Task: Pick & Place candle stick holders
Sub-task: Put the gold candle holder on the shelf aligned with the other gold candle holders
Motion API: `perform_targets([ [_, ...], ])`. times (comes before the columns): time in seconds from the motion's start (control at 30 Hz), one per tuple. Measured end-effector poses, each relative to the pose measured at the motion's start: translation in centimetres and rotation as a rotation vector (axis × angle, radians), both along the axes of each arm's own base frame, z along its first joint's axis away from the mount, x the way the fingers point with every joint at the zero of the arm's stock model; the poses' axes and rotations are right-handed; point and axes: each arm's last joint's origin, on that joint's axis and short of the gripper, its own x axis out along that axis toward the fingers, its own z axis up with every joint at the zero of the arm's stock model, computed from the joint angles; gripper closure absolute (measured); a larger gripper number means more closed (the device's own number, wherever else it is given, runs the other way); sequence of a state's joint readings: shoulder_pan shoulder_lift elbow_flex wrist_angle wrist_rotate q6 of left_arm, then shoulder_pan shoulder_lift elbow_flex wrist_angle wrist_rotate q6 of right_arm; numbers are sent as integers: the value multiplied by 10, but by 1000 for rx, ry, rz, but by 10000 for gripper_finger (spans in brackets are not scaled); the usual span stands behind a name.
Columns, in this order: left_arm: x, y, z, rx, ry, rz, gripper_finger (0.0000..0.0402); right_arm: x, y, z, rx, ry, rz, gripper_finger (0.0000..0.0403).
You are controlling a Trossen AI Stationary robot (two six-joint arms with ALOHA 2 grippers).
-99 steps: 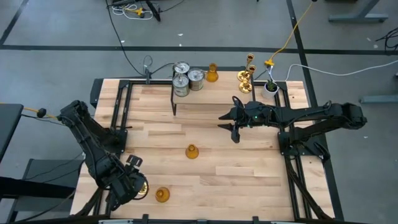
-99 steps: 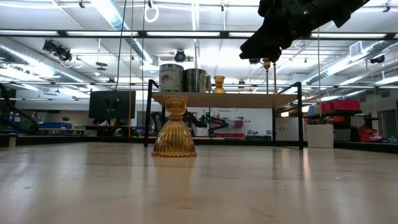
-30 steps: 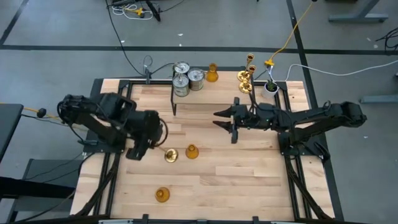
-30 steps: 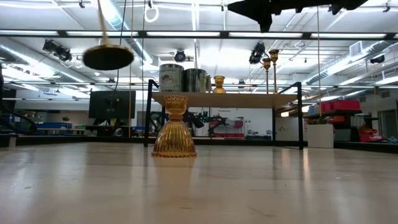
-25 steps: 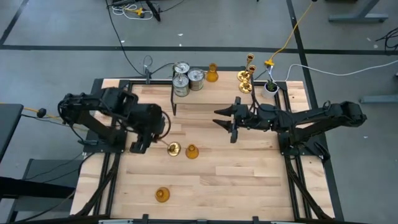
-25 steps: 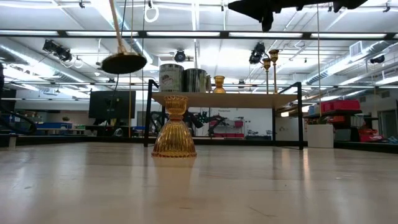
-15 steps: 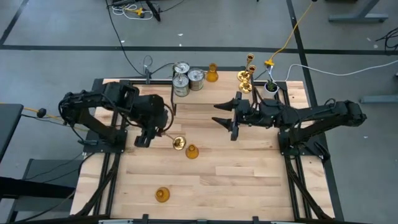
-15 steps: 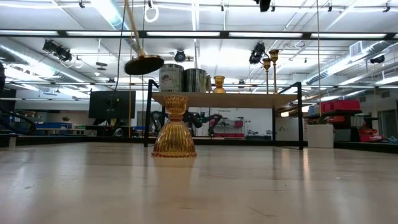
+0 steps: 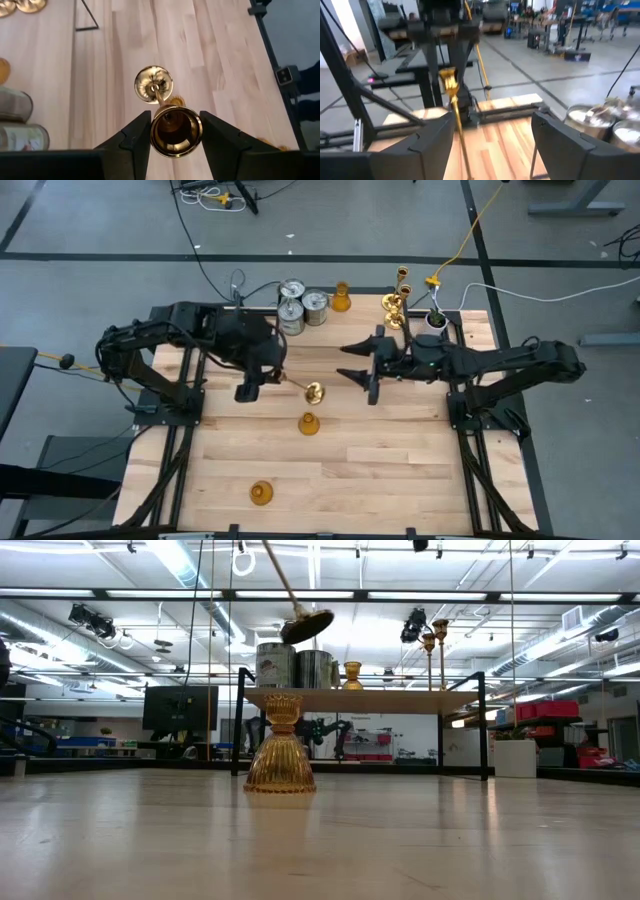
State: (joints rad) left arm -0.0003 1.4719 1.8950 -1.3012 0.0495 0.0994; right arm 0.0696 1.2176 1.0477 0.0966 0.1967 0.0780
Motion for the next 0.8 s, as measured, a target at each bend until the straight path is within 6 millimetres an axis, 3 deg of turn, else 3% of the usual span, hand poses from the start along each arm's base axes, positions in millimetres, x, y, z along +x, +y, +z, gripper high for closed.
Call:
perform_targets([
  [0.43, 6, 3, 6, 13, -88, -1, 246, 61, 6, -58, 6, 90, 15, 133],
  [0.8, 7, 3, 6, 10, -91, 6, 246, 74, 8, -74, 10, 109, 57, 133],
])
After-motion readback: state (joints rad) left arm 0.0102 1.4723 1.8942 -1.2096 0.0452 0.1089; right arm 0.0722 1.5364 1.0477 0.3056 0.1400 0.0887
